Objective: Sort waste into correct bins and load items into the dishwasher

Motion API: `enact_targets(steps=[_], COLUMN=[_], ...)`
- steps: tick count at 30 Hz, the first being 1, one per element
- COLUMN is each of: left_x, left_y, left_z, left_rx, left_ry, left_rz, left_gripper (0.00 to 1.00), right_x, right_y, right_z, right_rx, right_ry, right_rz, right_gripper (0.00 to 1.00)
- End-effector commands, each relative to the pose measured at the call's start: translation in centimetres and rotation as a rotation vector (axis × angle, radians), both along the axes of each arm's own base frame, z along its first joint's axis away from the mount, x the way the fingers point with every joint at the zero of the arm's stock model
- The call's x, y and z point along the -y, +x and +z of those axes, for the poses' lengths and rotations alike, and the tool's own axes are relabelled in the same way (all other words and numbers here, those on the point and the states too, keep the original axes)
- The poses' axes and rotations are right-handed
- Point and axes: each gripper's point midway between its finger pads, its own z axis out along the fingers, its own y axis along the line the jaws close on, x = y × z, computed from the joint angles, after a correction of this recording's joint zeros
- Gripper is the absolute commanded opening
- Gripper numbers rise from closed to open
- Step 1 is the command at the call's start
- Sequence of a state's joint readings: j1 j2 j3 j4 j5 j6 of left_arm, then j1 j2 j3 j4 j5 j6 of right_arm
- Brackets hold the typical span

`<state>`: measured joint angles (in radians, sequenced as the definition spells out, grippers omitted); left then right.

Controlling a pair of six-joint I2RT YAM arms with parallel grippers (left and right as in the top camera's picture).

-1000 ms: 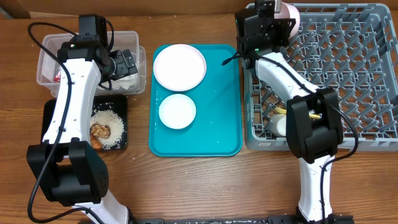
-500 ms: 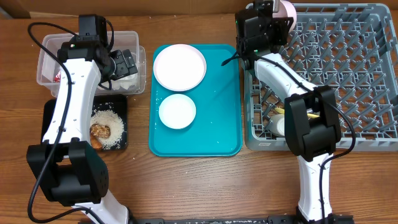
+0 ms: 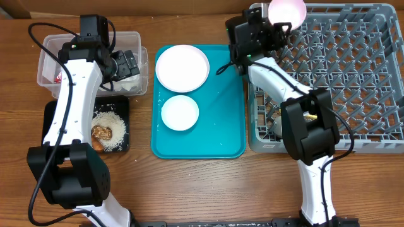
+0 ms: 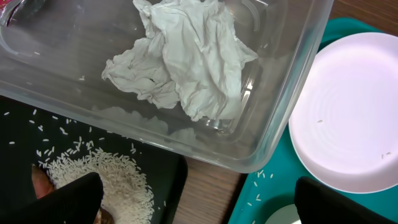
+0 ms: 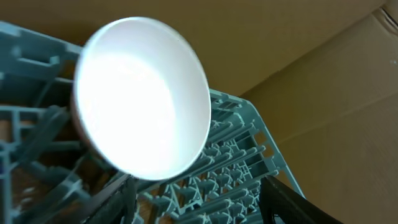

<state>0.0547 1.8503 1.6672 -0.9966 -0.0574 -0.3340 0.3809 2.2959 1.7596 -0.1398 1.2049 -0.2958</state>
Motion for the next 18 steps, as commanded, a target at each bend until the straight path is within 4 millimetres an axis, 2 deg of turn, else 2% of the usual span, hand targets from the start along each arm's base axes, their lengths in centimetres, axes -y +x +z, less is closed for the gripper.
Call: enact_targets(steps=[1, 4, 7, 9, 10, 12, 14, 15, 16, 17, 18], left_x=[-0.4, -0.4, -0.4, -0.4, -0.4, -0.4, -0.4, -0.4, -0.4, -0.4, -0.4], left_y=[0.4, 0.4, 0.4, 0.4, 0.4, 0.4, 0.4, 0.4, 0.4, 0.4, 0.4], left_z=[1.0, 1.0, 1.0, 1.0, 1.0, 1.0, 1.0, 1.0, 1.0, 1.0, 1.0], left_rx=[0.026, 0.027, 0.026, 0.026, 0.026, 0.026, 0.026, 0.026, 0.026, 0.026, 0.026], left_ry=[0.02, 0.02, 0.02, 0.02, 0.02, 0.02, 0.02, 0.02, 0.02, 0.02, 0.02], left_rz=[-0.007, -0.006, -0.007, -0.007, -0.007, -0.007, -0.007, -0.007, -0.007, -0.007, -0.007], left_gripper=[1.0, 1.0, 1.0, 1.0, 1.0, 1.0, 1.0, 1.0, 1.0, 1.0, 1.0], right_x=[-0.6, -0.1, 0.1, 0.1, -0.2, -0.9, -2.3, -4.1, -5.2, -6.2, -7.2], right_y=[-0.2, -0.6, -1.1, -1.5, -1.9, -2.3, -3.0, -3.9, -4.9, -5.9, -7.2], right_z=[-0.2, 0.9, 3.2, 5.5, 7.3, 9.4, 11.0, 11.9, 12.4, 13.2, 14.1], right_rx=[0.002, 0.052, 0.123, 0.182, 0.213, 0.233, 0.216, 0.17, 0.13, 0.099, 0.066], right_ry=[-0.012, -0.022, -0.005, 0.037, 0.083, 0.17, 0.314, 0.476, 0.582, 0.663, 0.752], right_rz=[-0.006, -0.053, -0.084, -0.086, -0.06, 0.003, 0.112, 0.23, 0.299, 0.358, 0.423], right_gripper=[0.66, 0.72, 0.74, 0.74, 0.74, 0.73, 0.73, 0.73, 0.73, 0.65, 0.64])
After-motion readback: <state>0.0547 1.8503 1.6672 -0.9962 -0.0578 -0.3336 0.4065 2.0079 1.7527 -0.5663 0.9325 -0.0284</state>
